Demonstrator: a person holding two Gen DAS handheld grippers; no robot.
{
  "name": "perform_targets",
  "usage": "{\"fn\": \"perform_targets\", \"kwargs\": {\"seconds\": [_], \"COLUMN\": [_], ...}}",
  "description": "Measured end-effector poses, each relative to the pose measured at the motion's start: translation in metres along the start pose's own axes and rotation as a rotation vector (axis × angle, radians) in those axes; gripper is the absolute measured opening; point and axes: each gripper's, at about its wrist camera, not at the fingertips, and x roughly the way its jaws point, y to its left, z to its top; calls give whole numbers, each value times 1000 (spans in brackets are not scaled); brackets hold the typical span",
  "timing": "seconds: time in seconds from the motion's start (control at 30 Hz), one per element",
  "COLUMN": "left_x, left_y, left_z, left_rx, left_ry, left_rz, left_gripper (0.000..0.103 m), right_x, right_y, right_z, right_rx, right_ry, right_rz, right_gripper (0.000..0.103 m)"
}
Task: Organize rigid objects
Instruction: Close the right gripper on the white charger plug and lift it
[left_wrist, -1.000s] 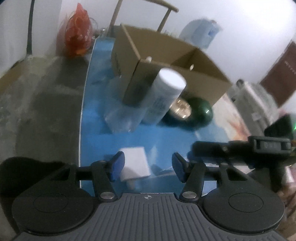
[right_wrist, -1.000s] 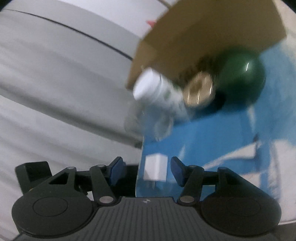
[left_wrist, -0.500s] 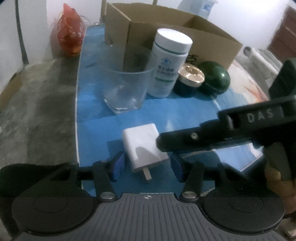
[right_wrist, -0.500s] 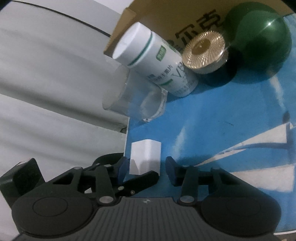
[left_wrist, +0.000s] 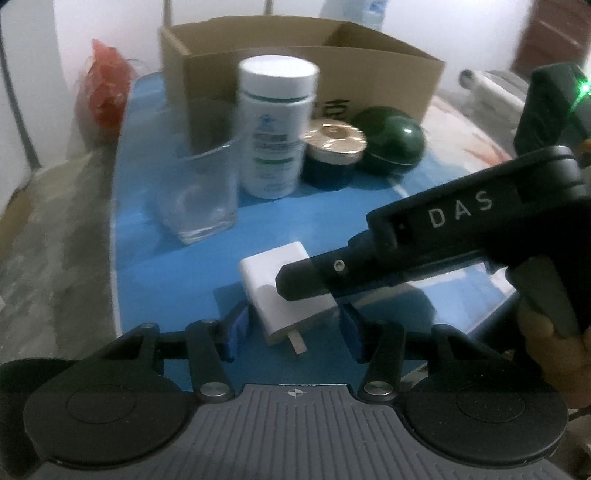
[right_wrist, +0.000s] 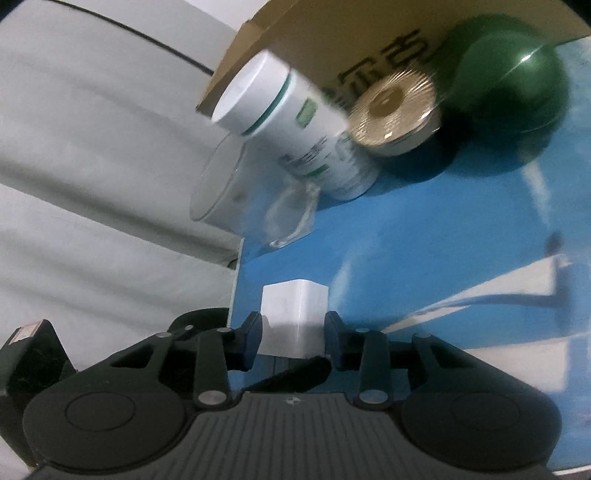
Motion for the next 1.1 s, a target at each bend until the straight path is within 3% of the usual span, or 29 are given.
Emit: {"fn": "perform_targets", "kwargs": {"seconds": [0.4,0.57,0.7,1.1], "left_x": [10,10,9,-10], "left_y": [-19,-18,-17,-30], "left_z": [3,2,3,6], "left_rx": [85,78,69,98], "left_ry": [-6,-29,-41,-109], "left_rz": [52,62,73,96], "left_gripper": [56,52,47,46], "right_x": [-11,-14,9,-16], "right_y": [-1,0,0,21], "right_z": [-14,-14,-7,-20], "right_rx": [-7,-22,-30,-91], "right_ry": [-26,-37,-50,-112], "right_rz": [-6,-10,-16,-36], "right_gripper": [39,39,40,41]}}
